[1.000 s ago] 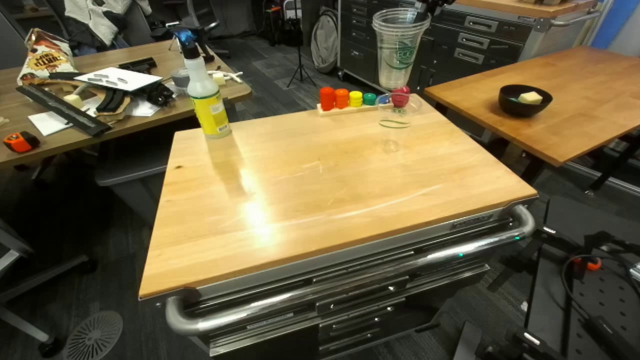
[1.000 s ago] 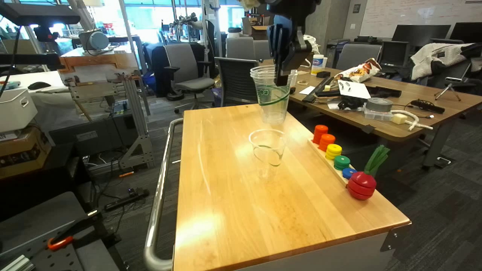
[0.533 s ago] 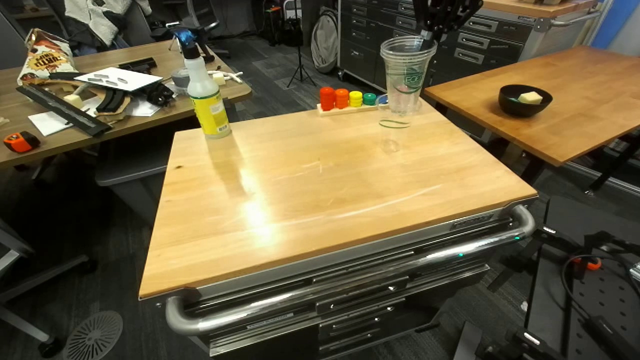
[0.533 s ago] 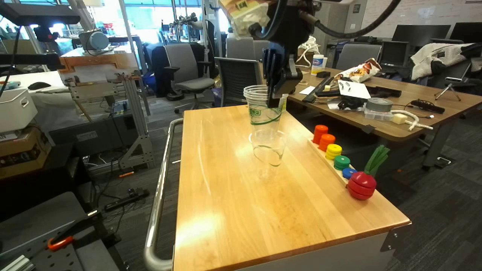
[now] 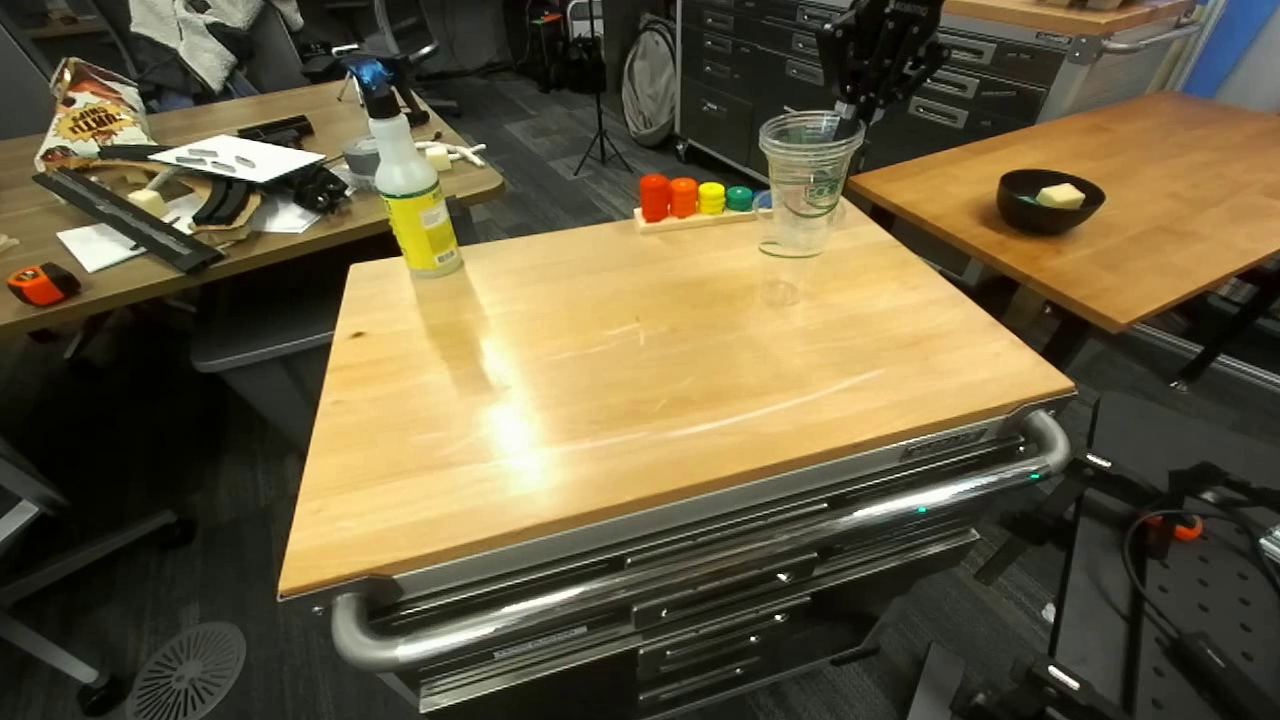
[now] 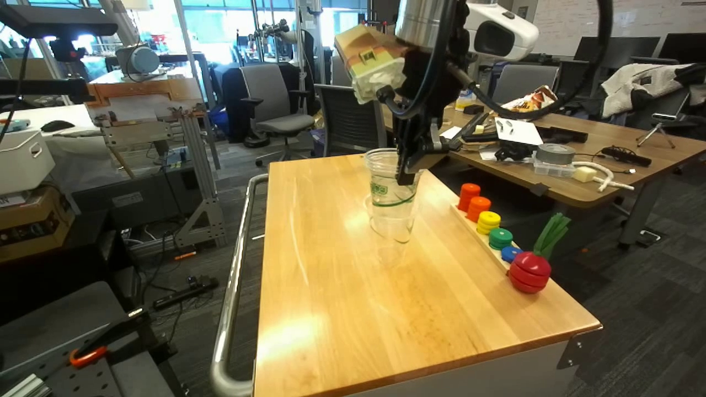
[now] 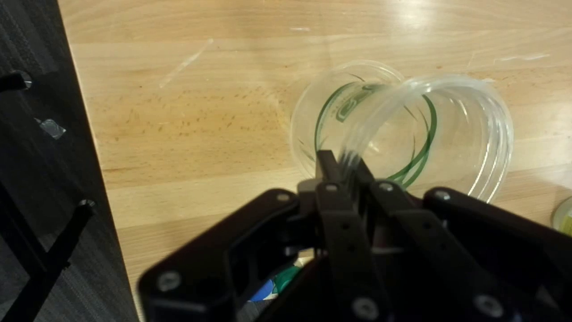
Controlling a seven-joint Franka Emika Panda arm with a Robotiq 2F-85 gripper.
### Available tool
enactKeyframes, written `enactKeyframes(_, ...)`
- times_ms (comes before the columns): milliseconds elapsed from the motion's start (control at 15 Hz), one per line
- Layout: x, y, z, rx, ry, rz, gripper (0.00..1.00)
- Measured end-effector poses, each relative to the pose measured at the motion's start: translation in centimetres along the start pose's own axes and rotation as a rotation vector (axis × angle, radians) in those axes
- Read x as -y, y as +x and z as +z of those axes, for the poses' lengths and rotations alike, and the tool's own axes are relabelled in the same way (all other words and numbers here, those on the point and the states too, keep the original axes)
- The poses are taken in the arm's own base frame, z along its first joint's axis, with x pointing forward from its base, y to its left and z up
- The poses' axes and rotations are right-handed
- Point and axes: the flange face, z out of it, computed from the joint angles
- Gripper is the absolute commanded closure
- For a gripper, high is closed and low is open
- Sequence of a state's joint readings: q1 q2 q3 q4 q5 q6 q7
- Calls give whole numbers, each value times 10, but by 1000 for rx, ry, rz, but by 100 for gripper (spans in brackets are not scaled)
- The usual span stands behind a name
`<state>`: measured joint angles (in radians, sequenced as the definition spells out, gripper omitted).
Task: Stack the plastic cups
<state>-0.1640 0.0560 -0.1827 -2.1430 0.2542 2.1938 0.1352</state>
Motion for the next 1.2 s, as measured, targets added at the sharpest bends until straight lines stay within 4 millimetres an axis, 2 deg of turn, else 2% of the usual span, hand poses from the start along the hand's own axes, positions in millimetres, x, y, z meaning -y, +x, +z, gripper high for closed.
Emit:
enactKeyframes(67, -1, 2, 2, -5, 2, 0, 67)
enactKeyframes(133, -2, 3, 4, -9, 2, -2, 66)
enactKeyframes(600, -4, 6, 7, -18, 7, -18, 12)
enactKeyframes(733, -5, 6, 6, -18, 9, -16, 1)
enactKeyframes(1000, -5, 6, 3, -11, 8, -18, 0)
enactKeyframes(1200, 6, 2, -13, 21, 1, -48, 0)
